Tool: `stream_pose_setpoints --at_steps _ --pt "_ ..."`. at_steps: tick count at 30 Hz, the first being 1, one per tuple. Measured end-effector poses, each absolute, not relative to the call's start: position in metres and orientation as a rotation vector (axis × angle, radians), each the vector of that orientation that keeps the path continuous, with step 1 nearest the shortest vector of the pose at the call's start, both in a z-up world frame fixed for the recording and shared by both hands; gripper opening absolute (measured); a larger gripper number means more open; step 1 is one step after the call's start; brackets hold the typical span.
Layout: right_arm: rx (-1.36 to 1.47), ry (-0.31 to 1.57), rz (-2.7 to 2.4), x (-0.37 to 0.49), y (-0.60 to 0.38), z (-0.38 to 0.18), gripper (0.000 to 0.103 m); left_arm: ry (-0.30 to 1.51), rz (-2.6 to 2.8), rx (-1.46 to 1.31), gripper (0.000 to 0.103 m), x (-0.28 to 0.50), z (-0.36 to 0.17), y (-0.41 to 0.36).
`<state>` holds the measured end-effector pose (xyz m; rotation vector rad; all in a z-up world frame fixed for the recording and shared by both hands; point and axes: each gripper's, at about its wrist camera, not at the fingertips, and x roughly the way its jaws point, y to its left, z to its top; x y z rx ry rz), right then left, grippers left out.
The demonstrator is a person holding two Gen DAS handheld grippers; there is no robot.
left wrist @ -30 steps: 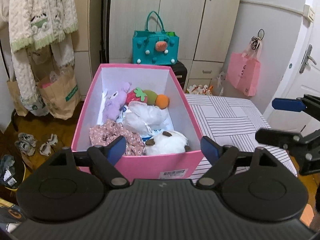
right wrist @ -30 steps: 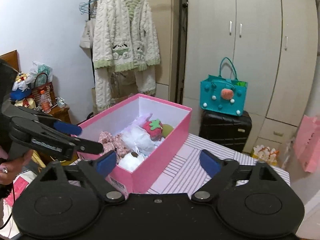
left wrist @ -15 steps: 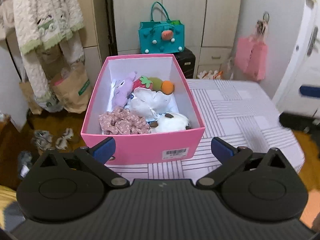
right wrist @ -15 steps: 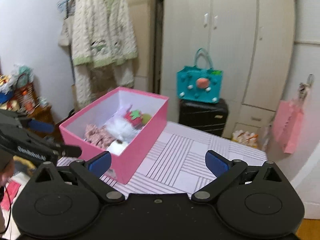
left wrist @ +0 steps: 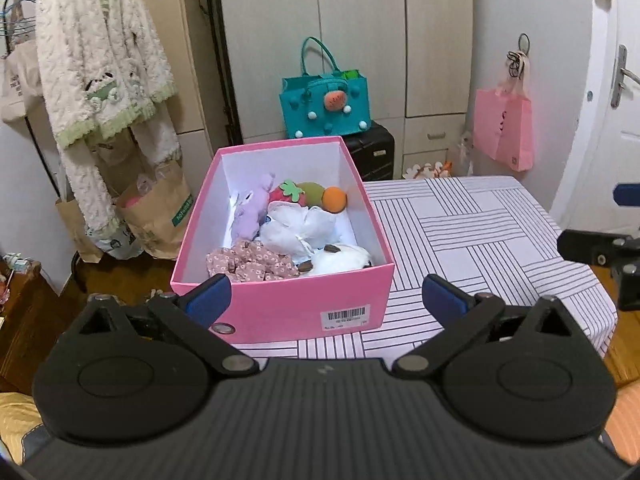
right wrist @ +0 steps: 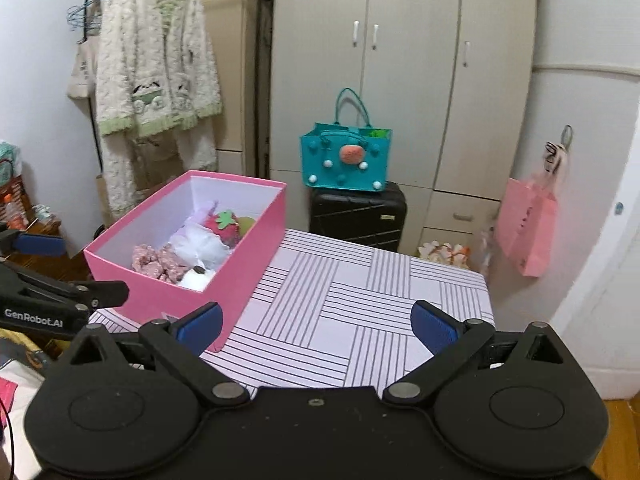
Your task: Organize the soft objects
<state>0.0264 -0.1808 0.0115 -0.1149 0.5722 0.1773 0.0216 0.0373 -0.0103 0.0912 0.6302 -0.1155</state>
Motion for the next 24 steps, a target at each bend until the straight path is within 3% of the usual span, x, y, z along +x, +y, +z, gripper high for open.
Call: stream_pose_setpoints --at_steps 24 --pt "-0.103 0.511 -0.004 -0.001 -0.185 -0.001 0.102 0.585 -0.038 0.074 0.103 0.016 -0.030 0.022"
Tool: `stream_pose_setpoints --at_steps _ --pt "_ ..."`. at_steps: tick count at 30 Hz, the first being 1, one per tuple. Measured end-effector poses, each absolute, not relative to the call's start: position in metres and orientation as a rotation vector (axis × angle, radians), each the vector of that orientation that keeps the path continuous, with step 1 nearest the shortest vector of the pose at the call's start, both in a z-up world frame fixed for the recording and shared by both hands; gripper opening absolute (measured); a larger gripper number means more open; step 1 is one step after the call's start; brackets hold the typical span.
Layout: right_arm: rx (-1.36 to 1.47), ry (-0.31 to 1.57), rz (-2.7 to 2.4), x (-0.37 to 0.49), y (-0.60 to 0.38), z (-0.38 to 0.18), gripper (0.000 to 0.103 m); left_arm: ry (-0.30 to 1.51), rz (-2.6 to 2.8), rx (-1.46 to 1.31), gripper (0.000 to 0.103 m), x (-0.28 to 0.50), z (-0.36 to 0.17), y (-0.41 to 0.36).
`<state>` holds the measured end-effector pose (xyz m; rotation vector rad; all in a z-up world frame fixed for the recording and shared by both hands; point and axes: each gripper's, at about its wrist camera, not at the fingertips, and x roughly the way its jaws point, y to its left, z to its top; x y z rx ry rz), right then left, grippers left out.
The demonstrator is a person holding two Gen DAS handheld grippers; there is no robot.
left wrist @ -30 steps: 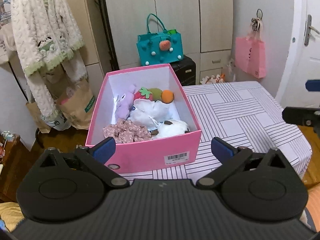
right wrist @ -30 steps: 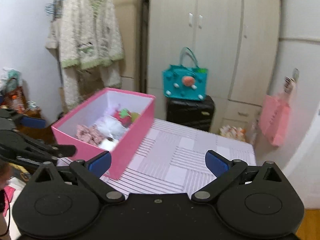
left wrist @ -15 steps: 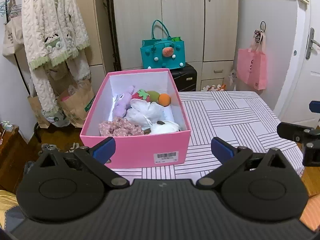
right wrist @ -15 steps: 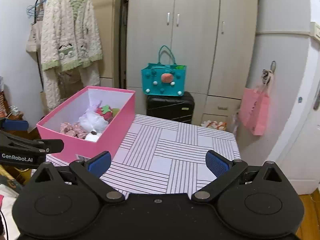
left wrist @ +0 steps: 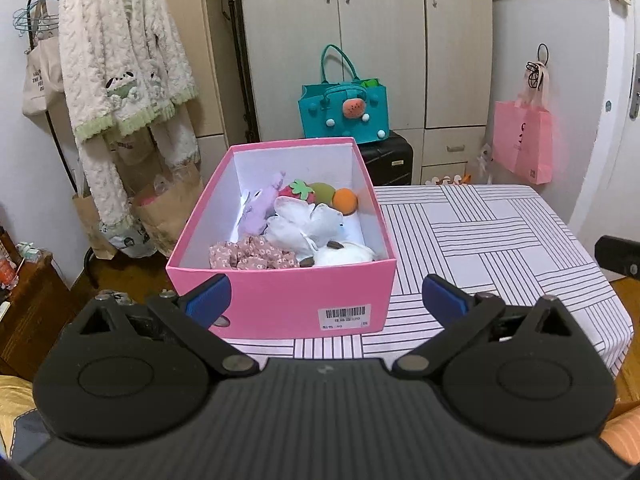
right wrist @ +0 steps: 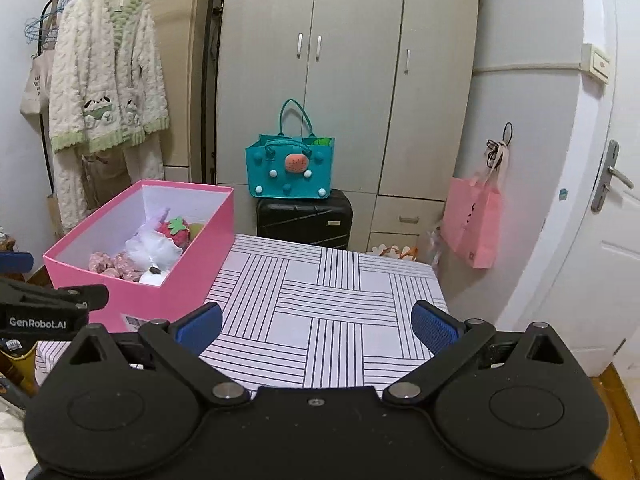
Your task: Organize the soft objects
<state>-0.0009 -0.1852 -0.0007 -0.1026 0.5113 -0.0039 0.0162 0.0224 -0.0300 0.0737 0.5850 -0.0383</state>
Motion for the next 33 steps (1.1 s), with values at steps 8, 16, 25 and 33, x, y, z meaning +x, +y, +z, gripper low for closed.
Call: stream_pose_setpoints --at_steps 8,16,25,33 --pt "-0.054 0.471 0.017 -0.016 -0.188 0.005 0.102 0.578 -0.014 0.091 0.103 0.014 -0.031 0.021" --pt "-0.069 0.472 -0.037 -0.014 -0.188 -0.003 0.102 0.559 -0.023 0.093 0.103 0.011 -0.031 0.019" --pt "-0.092 0.432 -0.065 -0.020 -0.188 -0.006 0.102 0.516 -0.029 0.091 0.103 0.009 -0.033 0.016" --pt "-0.088 0.453 -0.092 -0.016 -0.193 -0.014 0.102 0.495 -0.022 0.115 0.103 0.006 -0.034 0.012"
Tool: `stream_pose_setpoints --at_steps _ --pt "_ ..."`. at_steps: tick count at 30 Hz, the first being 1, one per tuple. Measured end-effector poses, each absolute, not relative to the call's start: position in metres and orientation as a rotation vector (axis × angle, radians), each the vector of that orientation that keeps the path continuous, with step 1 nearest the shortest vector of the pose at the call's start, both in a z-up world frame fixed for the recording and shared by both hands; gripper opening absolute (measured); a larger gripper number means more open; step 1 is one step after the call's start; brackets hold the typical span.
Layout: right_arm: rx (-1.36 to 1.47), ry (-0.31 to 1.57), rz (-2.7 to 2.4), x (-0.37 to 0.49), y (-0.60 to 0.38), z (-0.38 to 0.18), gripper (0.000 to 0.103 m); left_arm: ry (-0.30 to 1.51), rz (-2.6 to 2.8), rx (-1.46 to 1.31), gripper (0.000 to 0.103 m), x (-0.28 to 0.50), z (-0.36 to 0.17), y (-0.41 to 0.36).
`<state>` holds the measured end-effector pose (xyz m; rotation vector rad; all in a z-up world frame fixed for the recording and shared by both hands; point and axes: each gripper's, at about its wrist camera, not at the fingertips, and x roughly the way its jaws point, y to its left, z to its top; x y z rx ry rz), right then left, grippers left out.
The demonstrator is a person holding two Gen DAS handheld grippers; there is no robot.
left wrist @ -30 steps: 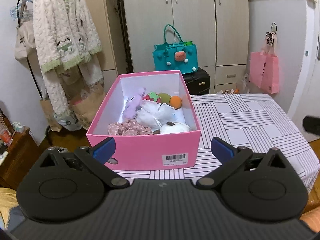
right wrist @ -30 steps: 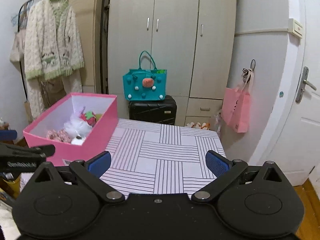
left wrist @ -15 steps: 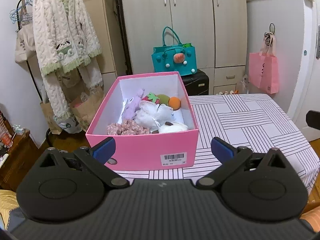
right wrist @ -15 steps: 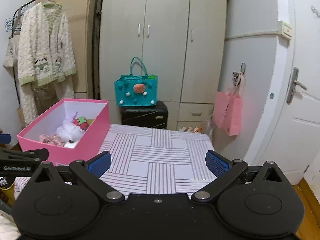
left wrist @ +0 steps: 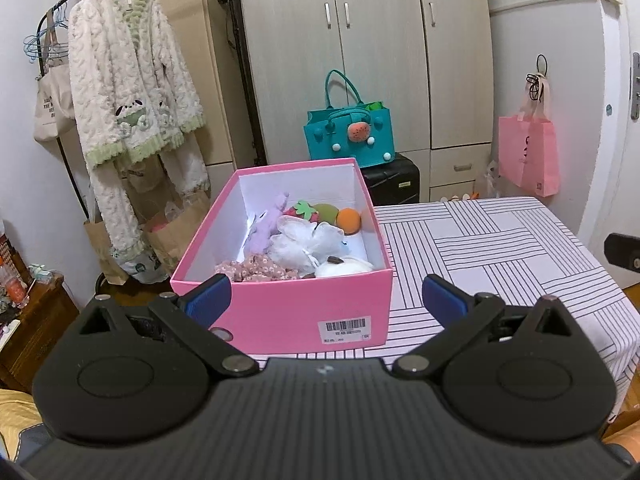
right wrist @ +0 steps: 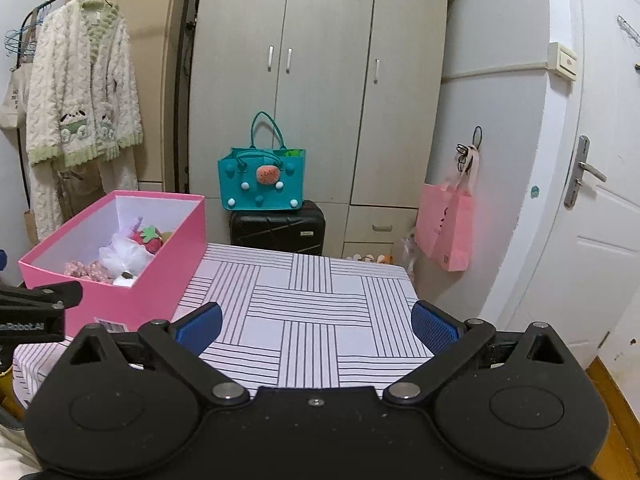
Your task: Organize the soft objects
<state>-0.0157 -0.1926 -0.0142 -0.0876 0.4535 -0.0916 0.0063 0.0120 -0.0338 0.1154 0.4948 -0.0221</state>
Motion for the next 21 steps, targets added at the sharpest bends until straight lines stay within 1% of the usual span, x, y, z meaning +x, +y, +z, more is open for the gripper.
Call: stream_pose_setpoints --at_steps 21 --pt "-0.097 0.459 -0.120 -0.0149 -0.2007 -0.0187 0.102 0.514 -0.049 0.085 0.103 0.0080 -0.0371 0.0104"
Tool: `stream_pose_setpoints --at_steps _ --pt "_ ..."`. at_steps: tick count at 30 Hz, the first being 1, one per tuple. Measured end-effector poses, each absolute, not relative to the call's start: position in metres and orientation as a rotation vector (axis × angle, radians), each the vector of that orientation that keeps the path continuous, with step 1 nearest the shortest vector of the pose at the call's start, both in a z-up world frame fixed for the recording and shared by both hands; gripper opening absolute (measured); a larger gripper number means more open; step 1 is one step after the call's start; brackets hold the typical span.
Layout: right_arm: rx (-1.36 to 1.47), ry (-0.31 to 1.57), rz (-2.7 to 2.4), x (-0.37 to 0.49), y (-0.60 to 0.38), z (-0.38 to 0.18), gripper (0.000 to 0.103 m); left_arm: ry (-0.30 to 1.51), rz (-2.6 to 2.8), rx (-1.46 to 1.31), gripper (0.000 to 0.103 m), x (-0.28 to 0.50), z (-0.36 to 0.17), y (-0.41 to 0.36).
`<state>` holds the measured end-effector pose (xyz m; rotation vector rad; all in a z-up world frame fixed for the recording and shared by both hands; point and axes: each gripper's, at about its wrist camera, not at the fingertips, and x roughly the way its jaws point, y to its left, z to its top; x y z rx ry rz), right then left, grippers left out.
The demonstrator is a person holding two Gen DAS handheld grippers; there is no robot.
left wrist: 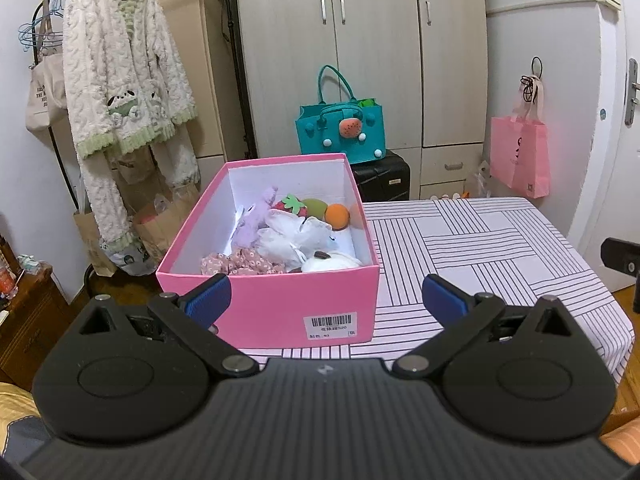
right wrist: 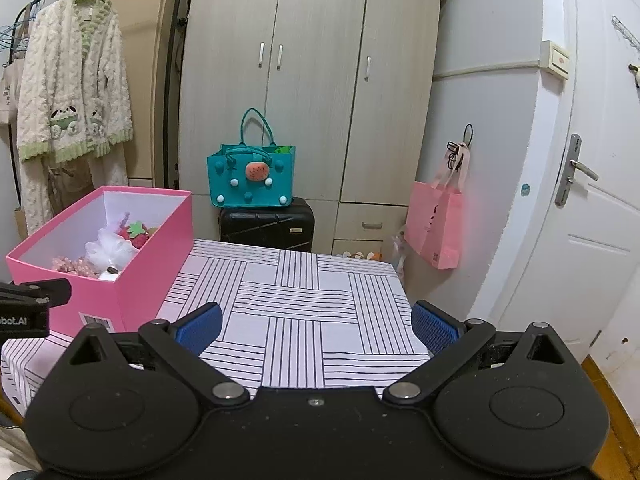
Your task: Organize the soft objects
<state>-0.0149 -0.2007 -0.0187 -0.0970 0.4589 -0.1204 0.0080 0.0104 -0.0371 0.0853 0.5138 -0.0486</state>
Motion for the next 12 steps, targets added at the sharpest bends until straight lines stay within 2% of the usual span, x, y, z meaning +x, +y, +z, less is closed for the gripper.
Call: stream_pose_setpoints --at_steps 12 --pt "-0.092 0.471 -0.125 -0.0118 -0.2059 -0.0219 0.102 0.505 -0.042 0.085 0.103 0.0061 -0.0349 0.0095"
